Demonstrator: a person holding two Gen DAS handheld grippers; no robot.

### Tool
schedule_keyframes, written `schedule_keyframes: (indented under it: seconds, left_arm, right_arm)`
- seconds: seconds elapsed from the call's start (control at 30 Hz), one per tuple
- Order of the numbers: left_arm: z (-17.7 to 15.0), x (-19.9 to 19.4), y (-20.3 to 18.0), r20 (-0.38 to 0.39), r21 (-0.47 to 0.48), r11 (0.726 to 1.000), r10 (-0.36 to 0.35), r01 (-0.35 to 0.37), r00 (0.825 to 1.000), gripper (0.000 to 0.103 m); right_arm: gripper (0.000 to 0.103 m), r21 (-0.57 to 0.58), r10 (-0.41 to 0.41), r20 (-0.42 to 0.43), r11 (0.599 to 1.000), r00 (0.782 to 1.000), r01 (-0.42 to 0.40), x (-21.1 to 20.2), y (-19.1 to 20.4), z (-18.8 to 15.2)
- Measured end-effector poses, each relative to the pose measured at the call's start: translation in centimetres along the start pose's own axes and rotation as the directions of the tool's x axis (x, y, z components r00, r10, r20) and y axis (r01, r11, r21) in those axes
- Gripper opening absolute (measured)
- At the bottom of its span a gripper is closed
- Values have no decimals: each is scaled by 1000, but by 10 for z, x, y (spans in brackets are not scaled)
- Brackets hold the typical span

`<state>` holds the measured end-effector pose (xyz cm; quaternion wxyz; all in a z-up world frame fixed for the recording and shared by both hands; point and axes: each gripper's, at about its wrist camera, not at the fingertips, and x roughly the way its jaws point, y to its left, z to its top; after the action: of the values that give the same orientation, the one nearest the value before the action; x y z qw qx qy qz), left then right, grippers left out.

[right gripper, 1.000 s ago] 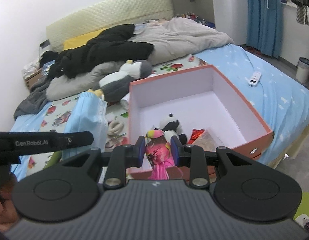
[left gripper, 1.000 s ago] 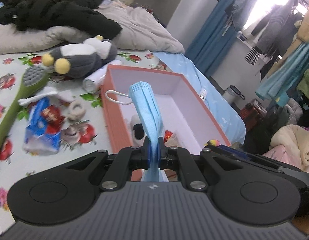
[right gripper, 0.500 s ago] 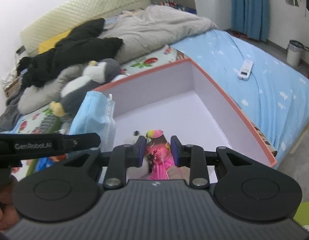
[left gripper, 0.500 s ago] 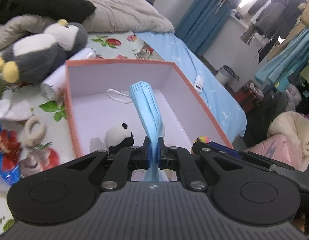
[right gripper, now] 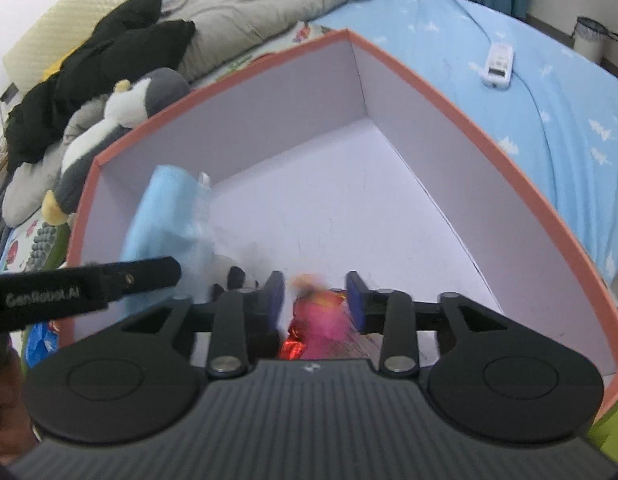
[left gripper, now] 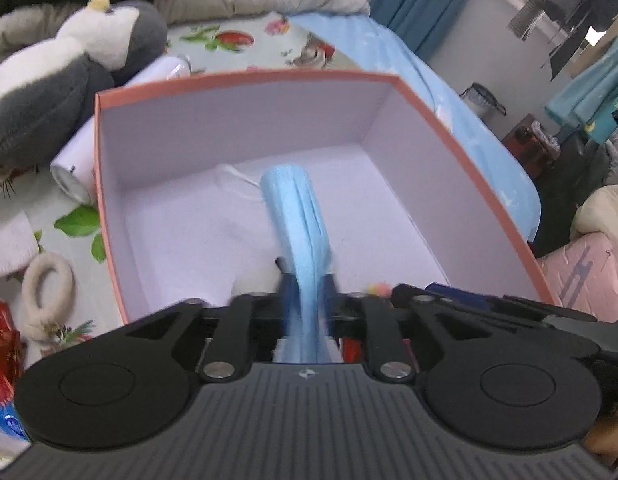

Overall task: Organize soft objects
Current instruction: 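Lower the blue mask and pink doll into the pink box and open both tools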

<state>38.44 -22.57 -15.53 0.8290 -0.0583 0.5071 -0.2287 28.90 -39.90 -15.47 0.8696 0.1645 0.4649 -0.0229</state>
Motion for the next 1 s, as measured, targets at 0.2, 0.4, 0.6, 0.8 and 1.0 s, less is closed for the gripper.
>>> schedule_keyframes:
  seconds: [0.2,0.4,0.6,0.8,1.0]
  left_arm:
    - [-4,-17,-6,40,20,1000,9,-10,999,37]
    - [-17,-63,-14,94,26,1000,13,-15,995,37]
    - [-41,-119,-27,159,25,999,27,-31,987,37]
    - [-76,-170,-36,201,7,999,41,-43,979,37]
    - [-107,-212,-41,256,-8,999,52,-51,965,37]
  right_arm:
    - [60,1,-8,15,1000,1000,8,-9,2,-2]
    - [60,-13,20,58,1000,998,-20,-43,9,-10]
    - [60,-40,60,109,998,992,-56,-89,21,-24]
    - [60,-74,97,141,993,985,-88,-128,28,-42]
    - [60,-131,117,164,987,979,-96,-160,41,-60]
